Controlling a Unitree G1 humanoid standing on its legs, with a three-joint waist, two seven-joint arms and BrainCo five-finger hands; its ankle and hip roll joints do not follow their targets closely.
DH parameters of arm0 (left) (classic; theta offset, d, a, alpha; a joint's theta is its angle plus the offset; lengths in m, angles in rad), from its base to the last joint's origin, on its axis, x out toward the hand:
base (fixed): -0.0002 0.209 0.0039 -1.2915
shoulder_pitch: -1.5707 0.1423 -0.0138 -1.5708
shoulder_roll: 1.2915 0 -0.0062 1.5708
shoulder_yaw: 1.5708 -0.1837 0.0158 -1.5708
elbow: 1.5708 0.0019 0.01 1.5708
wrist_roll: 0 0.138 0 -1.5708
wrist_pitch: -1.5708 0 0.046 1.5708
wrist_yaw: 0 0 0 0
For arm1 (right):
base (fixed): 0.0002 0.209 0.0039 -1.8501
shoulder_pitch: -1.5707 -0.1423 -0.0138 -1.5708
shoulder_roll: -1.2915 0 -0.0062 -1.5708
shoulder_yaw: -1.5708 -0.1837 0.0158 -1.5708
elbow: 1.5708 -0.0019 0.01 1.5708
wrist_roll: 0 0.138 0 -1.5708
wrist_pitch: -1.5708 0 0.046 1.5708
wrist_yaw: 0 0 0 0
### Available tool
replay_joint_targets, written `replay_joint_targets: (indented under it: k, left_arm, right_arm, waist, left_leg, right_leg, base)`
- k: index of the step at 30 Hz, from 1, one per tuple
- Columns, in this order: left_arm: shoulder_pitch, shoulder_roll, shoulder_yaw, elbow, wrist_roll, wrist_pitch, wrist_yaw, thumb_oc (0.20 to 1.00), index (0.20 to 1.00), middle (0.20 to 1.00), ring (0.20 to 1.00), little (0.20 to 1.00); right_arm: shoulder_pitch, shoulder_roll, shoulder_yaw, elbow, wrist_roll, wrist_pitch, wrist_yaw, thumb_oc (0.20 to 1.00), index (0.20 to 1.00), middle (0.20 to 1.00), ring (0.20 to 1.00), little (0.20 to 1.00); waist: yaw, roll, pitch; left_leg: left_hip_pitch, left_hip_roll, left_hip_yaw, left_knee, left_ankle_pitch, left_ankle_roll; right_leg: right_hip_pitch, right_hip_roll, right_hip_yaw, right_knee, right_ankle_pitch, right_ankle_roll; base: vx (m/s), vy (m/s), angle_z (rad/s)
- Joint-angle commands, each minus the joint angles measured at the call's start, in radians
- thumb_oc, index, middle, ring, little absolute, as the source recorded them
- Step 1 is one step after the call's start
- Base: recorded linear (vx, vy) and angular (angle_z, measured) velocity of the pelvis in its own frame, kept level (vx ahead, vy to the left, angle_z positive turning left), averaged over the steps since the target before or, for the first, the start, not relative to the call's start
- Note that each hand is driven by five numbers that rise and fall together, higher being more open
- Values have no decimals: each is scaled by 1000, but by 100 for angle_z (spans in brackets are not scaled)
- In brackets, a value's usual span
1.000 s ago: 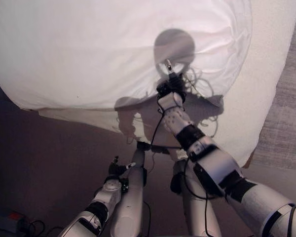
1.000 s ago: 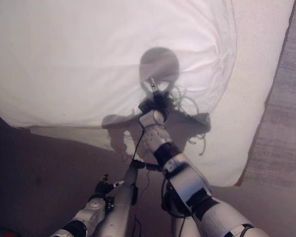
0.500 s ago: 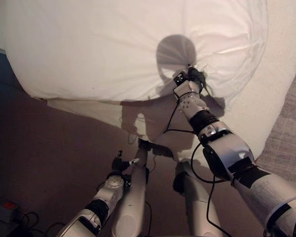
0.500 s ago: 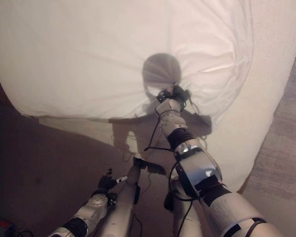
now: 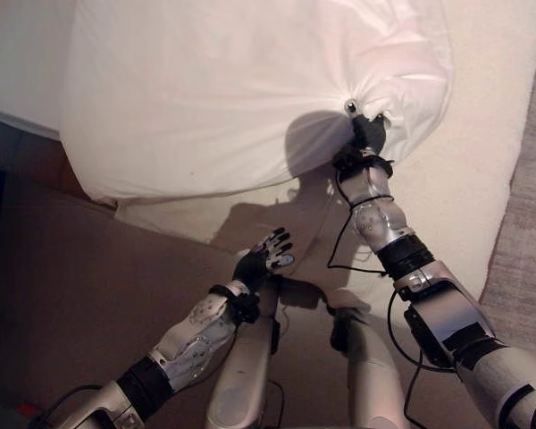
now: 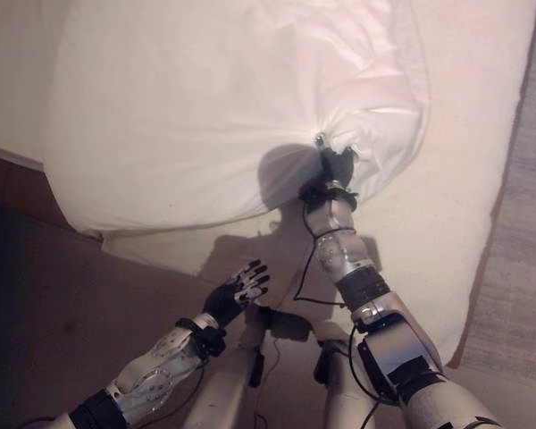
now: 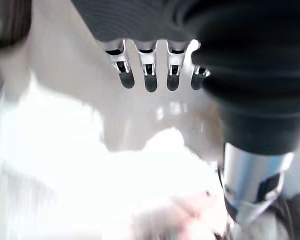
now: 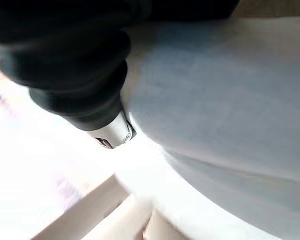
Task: Make the bed
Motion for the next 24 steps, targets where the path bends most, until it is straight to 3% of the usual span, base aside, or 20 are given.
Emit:
replay_joint_targets:
  k: [1,5,10,16,20,24]
  left_arm:
    - [-7,-41,-12,-82,-128,-22,-28,1000,1000,1000,1000,1000]
    - [-58,-97,14,-5,-205,-46,6,1000,1000,1000,1000,1000]
    - [-121,-222,103,124,-285,-126,73,1000,1000,1000,1000,1000]
    - [-178,-307,212,202,-283,-194,131,1000,1000,1000,1000,1000]
    - [-184,-365,353,205,-224,-302,204,1000,1000,1000,1000,1000]
    - [-148,-377,403,180,-189,-330,224,1000,1000,1000,1000,1000]
  right_arm:
    - [-89,-61,5,-158,-43,-52,73,200,200,200,200,200]
    - [-50,-48,55,-212,-8,-35,113,200,200,200,200,200]
    - [20,-43,85,-297,24,-35,134,200,200,200,200,200]
    - [79,-33,71,-363,28,-47,129,200,200,200,200,200]
    - [148,-22,25,-404,-18,-61,105,200,200,200,200,200]
    - [176,-24,-1,-415,-42,-65,91,200,200,200,200,200]
  waist:
    - [-76,-8,-28]
    - [-96,-24,-54]
    - [-117,-41,-78]
    - [-130,-58,-89]
    - [-128,-77,-92]
    - [-122,-81,-91]
  left_leg:
    - [49,-31,18,19,-115,43]
    - [60,-27,40,20,-118,41]
    - [56,-20,61,35,-124,39]
    - [41,-15,73,48,-129,36]
    - [22,-9,79,62,-134,35]
    - [15,-8,75,68,-135,35]
  right_leg:
    - [65,47,26,-95,108,10]
    - [62,57,46,-98,118,8]
    - [54,71,74,-113,139,5]
    - [48,79,85,-128,153,3]
    - [39,86,87,-137,165,1]
    - [39,87,86,-142,168,0]
  base:
    - [-23,-23,-41]
    - [-11,-15,-25]
    - [-6,-16,-16]
    - [-6,-31,-5]
    - [-13,-47,-4]
    - [-8,-45,-2]
